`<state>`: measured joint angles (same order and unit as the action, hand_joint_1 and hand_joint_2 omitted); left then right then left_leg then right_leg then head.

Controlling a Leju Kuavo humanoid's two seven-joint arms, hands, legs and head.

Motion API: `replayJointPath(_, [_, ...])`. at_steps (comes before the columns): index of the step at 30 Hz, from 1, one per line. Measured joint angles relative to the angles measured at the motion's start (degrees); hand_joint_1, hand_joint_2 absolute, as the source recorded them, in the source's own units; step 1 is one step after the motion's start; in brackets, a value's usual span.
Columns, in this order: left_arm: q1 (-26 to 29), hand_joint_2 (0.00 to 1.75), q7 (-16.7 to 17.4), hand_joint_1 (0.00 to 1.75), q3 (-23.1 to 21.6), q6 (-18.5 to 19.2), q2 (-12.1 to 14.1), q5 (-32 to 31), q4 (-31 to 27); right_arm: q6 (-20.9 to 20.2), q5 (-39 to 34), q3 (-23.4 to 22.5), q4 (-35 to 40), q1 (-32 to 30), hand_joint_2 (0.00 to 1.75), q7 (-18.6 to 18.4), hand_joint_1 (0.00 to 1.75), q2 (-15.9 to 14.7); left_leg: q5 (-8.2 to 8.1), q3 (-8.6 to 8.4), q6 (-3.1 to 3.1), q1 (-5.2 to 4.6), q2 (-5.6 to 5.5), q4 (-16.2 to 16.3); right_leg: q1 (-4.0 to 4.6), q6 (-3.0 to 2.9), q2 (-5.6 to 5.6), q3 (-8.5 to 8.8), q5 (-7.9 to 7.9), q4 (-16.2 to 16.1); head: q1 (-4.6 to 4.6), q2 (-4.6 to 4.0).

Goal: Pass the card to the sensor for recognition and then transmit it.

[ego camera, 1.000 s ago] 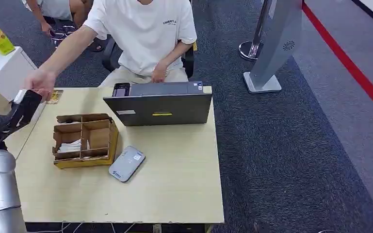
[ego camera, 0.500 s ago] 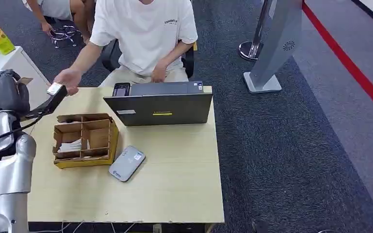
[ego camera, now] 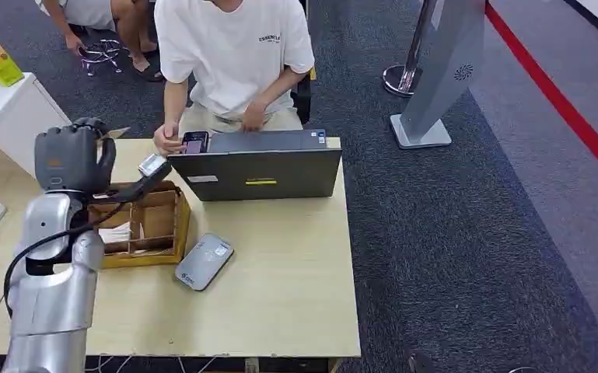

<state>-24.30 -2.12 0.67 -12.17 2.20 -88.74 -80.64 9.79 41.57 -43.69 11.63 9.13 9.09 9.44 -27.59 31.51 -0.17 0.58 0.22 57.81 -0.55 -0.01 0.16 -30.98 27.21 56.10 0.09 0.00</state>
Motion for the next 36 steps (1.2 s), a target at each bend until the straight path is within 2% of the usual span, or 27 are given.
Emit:
replayJointPath(5, [4.5,1.75,-1.0,1.75,-7.6,1.5,-2.8,0.0,-7.3,0.1,-1.0,-1.6,0.0,-0.5,0.00,1.0,0.00,0.0,-0.03,0.13,0.05,0.01,0.07,0.1,0.00,0.06,0.00,-0.14,-0.04,0.0,0.00,-0.02])
replayJointPath(6, [5.3,1.75,-1.5,1.75,-8.8,1.8,-3.2,0.0,-8.4,-0.4,-1.1,-2.1,0.0,-0.7,0.00,2.1,0.00,0.0,-0.03,0.13,0.05,0.01,0.07,0.1,-0.01,0.06,0.00,-0.14,-0.04,0.0,-0.02,0.00])
replayJointPath(7, [6.4,1.75,0.0,1.75,-10.3,2.5,-3.2,0.0,-9.8,-2.0,0.8,-2.3,0.1,-1.1,0.00,4.3,0.00,0.0,-0.03,0.28,0.06,0.01,0.00,0.0,-0.01,0.06,-0.08,0.00,-0.04,0.1,0.00,0.00])
replayJointPath(8, [8.5,1.75,3.8,1.75,-12.0,2.4,-1.8,0.0,-11.7,-2.6,4.1,-1.6,0.4,-1.5,0.00,5.9,0.00,0.7,-0.04,0.26,0.05,0.02,0.01,-0.1,0.00,0.06,-0.08,-0.01,-0.02,0.1,0.17,-0.02])
replayJointPath(9, [12.9,1.75,10.5,1.75,-14.2,1.0,0.9,0.0,-15.6,-1.7,7.0,-0.2,1.7,-2.2,0.00,5.6,0.00,2.4,-0.16,0.02,-0.11,0.07,0.38,-0.1,0.06,-0.02,0.31,-0.06,0.03,0.1,0.46,0.00])
replayJointPath(10, [16.9,1.75,15.7,1.75,-15.7,-0.7,3.1,0.0,-18.6,0.0,6.3,1.5,2.7,-2.7,0.00,4.4,0.00,3.9,-0.34,-0.18,-0.20,0.06,0.87,-0.1,0.05,-0.07,0.80,-0.16,0.05,0.1,0.42,-0.02])
replayJointPath(11, [19.8,1.75,19.2,1.75,-16.1,-1.6,4.2,0.0,-20.0,1.7,3.1,3.5,3.2,-3.4,0.00,3.2,0.00,5.1,-0.35,-0.24,-0.20,0.06,0.96,0.0,0.04,-0.09,0.91,-0.26,0.08,0.2,-0.02,-0.02])
replayJointPath(12, [21.4,1.75,20.3,1.75,-16.1,-1.4,4.4,0.0,-20.6,2.3,-1.5,6.0,4.3,-4.4,0.00,1.1,0.00,6.2,-0.32,-0.15,-0.15,0.07,0.76,0.0,0.03,-0.10,0.70,-0.38,0.21,0.2,-0.37,-0.02])
replayJointPath(13, [21.9,1.75,18.5,1.75,-16.2,-0.6,4.3,0.0,-20.8,2.1,-4.7,8.2,6.2,-5.6,0.00,-1.1,0.00,6.7,-0.28,0.01,-0.12,0.07,0.25,0.0,0.03,-0.03,0.23,-0.42,0.31,0.2,-0.35,0.00])
replayJointPath(14, [21.7,1.75,15.6,1.75,-16.5,0.8,4.3,0.0,-20.8,1.6,-6.5,10.1,7.6,-6.5,0.00,-1.9,0.00,7.7,-0.14,0.15,-0.09,0.06,-0.18,0.0,0.04,-0.07,-0.25,-0.45,0.36,0.3,-0.28,0.00])
replayJointPath(15, [21.3,1.75,14.3,1.75,-17.1,2.1,4.2,0.0,-20.6,1.5,-7.1,10.8,7.6,-6.4,0.00,-1.5,0.00,7.3,-0.06,0.28,-0.15,0.03,-0.22,-0.1,0.03,-0.09,-0.30,-0.47,0.34,0.3,-0.35,-0.02])
replayJointPath(18, [18.3,1.75,15.5,1.75,-19.7,5.5,3.4,0.0,-18.1,1.8,-8.1,10.8,7.0,-5.7,0.00,0.9,0.00,6.4,0.00,0.36,-0.18,0.05,-0.13,0.0,0.06,-0.19,-0.22,-0.48,0.17,0.4,-0.31,-0.02])
replayJointPath(23, [15.3,1.75,18.4,1.75,-22.4,7.5,3.0,0.0,-14.0,2.2,-8.9,9.8,5.6,-5.5,0.00,1.4,0.00,4.9,0.02,0.41,-0.14,0.04,-0.05,0.2,0.04,-0.07,-0.11,-0.48,0.03,0.4,-0.24,-0.02])
replayJointPath(29, [14.9,1.75,17.2,1.75,-22.8,7.6,2.1,0.0,-11.1,2.3,-8.9,8.4,4.3,-5.4,0.00,1.9,0.00,3.9,0.01,0.42,-0.13,0.04,-0.03,0.3,0.04,-0.04,-0.10,-0.49,0.01,0.4,-0.17,0.00])
replayJointPath(36, [15.9,1.75,13.5,1.75,-22.8,9.6,1.6,0.0,-9.0,1.7,-9.2,6.5,3.1,-5.3,0.00,3.3,0.00,2.6,0.00,0.44,-0.13,0.04,-0.03,0.2,0.04,-0.04,-0.10,-0.49,0.01,0.4,-0.17,-0.02])
